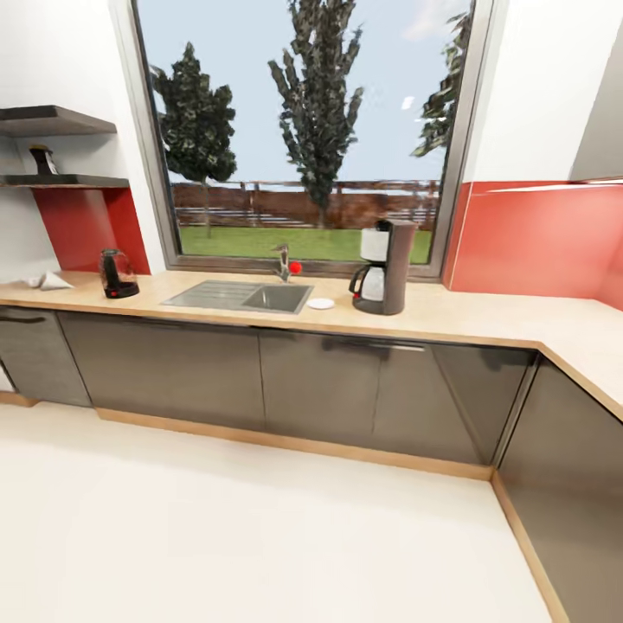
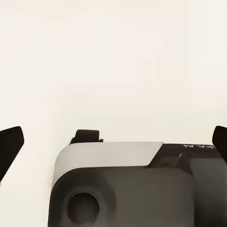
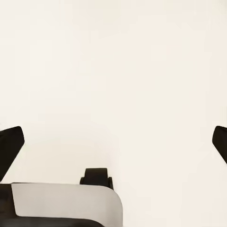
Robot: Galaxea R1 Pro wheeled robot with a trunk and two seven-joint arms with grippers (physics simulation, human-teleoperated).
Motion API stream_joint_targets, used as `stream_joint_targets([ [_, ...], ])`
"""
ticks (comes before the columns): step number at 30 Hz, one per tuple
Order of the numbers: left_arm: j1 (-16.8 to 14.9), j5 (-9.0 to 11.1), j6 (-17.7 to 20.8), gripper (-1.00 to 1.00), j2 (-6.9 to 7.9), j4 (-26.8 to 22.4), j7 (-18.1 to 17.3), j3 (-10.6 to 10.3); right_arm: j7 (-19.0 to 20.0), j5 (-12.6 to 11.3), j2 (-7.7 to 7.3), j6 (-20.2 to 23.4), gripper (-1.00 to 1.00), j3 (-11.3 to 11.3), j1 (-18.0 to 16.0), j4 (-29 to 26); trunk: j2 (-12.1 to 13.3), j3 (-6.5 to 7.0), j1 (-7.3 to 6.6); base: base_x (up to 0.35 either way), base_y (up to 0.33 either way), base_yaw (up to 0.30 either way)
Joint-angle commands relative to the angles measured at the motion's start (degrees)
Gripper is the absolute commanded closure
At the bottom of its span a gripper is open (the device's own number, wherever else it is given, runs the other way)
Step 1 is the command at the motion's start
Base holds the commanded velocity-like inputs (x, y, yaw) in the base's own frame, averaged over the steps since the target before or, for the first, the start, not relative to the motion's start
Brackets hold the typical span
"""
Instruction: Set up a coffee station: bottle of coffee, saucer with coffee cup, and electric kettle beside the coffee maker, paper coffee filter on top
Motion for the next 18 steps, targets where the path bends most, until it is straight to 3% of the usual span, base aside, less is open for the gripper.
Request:
stream_joint_targets([
  [1,0.02,0.06,-0.07,-1.0,-0.05,-0.07,-0.03,0.26,-0.01,0.01,0.01,-0.19,-1.0,0.01,-0.03,0.05,-0.02,-0.05,0.03,0.29,0.0,0.242],
  [6,0.02,0.06,-0.05,-1.0,-0.05,-0.05,-0.04,0.26,-0.03,0.01,0.08,-0.19,-1.0,0.01,-0.01,0.05,-0.02,-0.05,0.03,0.184,0.0,0.25],
  [18,0.02,0.06,-0.07,-1.0,-0.05,-0.05,-0.05,0.26,-0.03,0.05,0.17,-0.19,-1.0,0.07,-0.03,0.05,-0.02,-0.05,0.03,0.017,0.0,0.267],
])
